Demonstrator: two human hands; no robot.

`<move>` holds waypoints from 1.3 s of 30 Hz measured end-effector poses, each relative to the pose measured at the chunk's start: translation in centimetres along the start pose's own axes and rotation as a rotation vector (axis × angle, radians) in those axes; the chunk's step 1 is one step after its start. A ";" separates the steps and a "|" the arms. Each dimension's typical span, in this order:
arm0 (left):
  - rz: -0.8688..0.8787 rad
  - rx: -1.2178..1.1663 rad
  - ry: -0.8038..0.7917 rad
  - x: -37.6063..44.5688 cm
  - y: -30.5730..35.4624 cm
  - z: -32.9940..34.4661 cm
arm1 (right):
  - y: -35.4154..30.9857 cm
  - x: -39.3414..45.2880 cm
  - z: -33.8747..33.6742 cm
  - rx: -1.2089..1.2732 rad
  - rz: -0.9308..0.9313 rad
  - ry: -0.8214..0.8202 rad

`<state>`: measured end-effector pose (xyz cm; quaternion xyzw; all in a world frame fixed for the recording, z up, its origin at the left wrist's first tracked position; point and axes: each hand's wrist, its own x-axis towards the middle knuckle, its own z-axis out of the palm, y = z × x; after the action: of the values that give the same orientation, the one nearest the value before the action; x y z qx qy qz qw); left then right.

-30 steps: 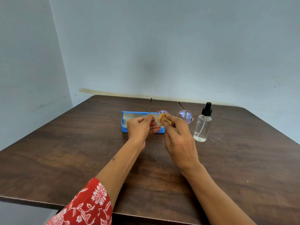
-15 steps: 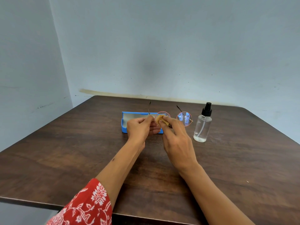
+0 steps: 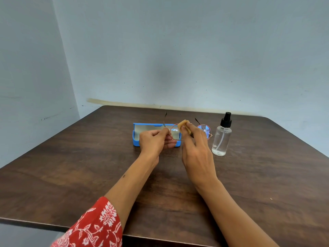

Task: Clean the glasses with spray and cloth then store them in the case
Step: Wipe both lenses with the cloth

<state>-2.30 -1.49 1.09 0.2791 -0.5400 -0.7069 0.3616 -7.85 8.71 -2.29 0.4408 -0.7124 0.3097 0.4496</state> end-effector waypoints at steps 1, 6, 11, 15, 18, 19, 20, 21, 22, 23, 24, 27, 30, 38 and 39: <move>0.001 0.002 -0.002 0.0 0.0 0.0 | 0.1 0.0 0.0 -0.011 0.006 0.000; 0.020 -0.014 -0.002 0.0 0.0 -0.2 | -0.8 -0.2 0.2 0.064 -0.119 -0.056; 0.003 -0.004 0.011 0.2 0.2 -0.3 | -0.4 -0.1 0.1 0.019 -0.024 -0.011; 0.028 -0.013 -0.017 0.0 0.4 -0.2 | -0.3 -0.1 0.3 0.014 -0.044 0.003; 0.075 -0.019 -0.019 -0.1 0.4 -0.3 | -1.2 -0.1 0.2 0.082 -0.134 -0.020; 0.084 -0.018 -0.013 0.0 0.4 -0.4 | -1.4 0.0 0.1 0.096 -0.146 -0.020; 0.085 -0.018 -0.009 0.1 0.4 -0.4 | -1.4 0.0 0.1 0.099 -0.141 -0.015; 0.082 -0.021 -0.008 0.1 0.5 -0.4 | -1.2 -0.1 0.2 0.087 -0.117 -0.004; 0.076 -0.022 -0.008 0.2 0.6 -0.4 | -1.0 -0.1 0.2 0.067 -0.084 0.009; 0.068 -0.018 -0.010 0.2 0.6 -0.4 | -0.7 0.0 0.2 0.043 -0.050 0.022; 0.062 -0.008 -0.014 0.2 0.7 -0.4 | -0.5 0.0 0.3 0.021 -0.022 0.032; 0.059 -0.005 -0.041 0.1 0.6 -0.4 | -0.5 0.1 0.3 0.013 -0.040 0.022; 0.075 -0.021 -0.067 0.1 0.5 -0.5 | -1.0 -0.1 0.3 0.076 -0.128 -0.005; 0.037 0.000 -0.055 0.1 0.8 -0.4 | 0.0 0.0 0.2 -0.003 -0.019 0.030; 0.041 -0.004 -0.058 0.1 0.7 -0.4 | -0.2 0.0 0.2 0.010 -0.049 0.025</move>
<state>-1.88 -1.92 1.70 0.2467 -0.5545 -0.7082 0.3607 -7.74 8.44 -2.36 0.4564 -0.6943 0.3078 0.4636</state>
